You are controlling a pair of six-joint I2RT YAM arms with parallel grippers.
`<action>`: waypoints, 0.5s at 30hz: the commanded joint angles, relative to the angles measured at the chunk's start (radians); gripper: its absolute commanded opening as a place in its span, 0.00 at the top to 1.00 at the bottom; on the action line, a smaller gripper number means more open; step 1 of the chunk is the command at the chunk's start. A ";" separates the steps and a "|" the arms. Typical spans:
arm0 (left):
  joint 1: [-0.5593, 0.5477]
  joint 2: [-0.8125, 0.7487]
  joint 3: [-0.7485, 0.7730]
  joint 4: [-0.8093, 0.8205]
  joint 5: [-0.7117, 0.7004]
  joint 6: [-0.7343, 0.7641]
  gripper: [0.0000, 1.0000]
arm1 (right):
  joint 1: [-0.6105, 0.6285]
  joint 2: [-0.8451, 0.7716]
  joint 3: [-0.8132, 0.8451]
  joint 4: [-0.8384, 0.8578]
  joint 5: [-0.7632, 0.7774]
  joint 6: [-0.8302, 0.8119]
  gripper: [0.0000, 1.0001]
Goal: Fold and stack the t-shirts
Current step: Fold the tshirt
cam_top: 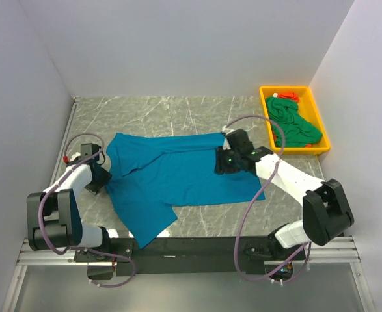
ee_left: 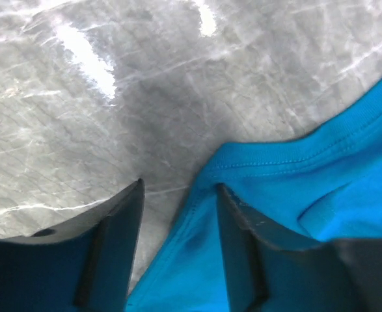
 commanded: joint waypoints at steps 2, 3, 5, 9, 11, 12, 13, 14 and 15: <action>0.002 -0.080 0.044 -0.002 0.037 0.037 0.37 | -0.105 -0.063 0.002 0.062 0.041 0.129 0.52; 0.002 -0.099 0.047 -0.002 0.049 0.040 0.33 | -0.129 -0.063 0.005 0.067 0.035 0.142 0.52; 0.000 -0.146 0.063 0.000 0.104 0.054 0.22 | -0.193 -0.063 0.008 0.090 0.006 0.175 0.52; -0.014 -0.203 0.081 0.012 0.198 0.059 0.18 | -0.279 -0.066 0.000 0.139 -0.023 0.218 0.52; -0.026 -0.209 0.080 0.041 0.257 0.054 0.21 | -0.325 -0.066 -0.015 0.180 -0.042 0.247 0.53; -0.032 -0.206 0.077 0.055 0.282 0.054 0.23 | -0.339 -0.066 -0.021 0.193 -0.057 0.258 0.53; -0.037 -0.191 0.074 0.072 0.303 0.046 0.25 | -0.350 -0.063 -0.024 0.205 -0.066 0.267 0.53; -0.050 -0.177 0.075 0.095 0.326 0.045 0.29 | -0.367 -0.060 -0.024 0.220 -0.077 0.281 0.54; -0.060 -0.162 0.078 0.104 0.330 0.042 0.32 | -0.373 -0.046 -0.021 0.223 -0.085 0.286 0.55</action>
